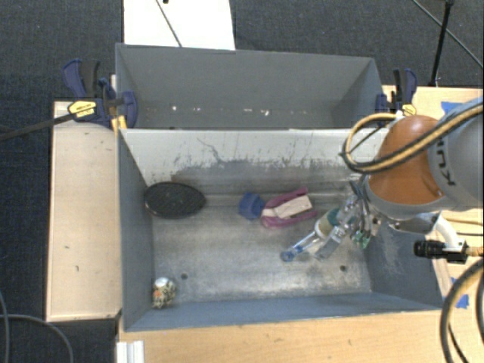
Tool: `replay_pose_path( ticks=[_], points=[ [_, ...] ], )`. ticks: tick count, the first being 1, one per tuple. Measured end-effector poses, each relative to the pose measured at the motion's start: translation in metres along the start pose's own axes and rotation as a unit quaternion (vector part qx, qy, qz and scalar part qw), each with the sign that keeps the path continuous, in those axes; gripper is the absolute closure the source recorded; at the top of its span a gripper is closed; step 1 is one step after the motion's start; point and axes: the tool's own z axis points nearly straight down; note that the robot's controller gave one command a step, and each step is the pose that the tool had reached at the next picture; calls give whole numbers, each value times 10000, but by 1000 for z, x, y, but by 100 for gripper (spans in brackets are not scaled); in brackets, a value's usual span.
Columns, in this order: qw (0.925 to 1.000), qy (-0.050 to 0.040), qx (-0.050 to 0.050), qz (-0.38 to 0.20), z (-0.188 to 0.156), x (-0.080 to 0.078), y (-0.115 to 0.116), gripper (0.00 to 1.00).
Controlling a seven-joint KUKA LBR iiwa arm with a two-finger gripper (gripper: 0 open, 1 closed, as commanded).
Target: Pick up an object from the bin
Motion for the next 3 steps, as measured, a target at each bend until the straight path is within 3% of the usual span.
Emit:
replay_pose_path(
  ticks=[1,2,3],
  points=[
    [9938,-119,-50,-1102,24,-6,10,0],
    [9940,-76,-28,-1090,27,-3,8,100],
    [9913,-57,-35,-1314,-102,6,10,100]
  ],
)
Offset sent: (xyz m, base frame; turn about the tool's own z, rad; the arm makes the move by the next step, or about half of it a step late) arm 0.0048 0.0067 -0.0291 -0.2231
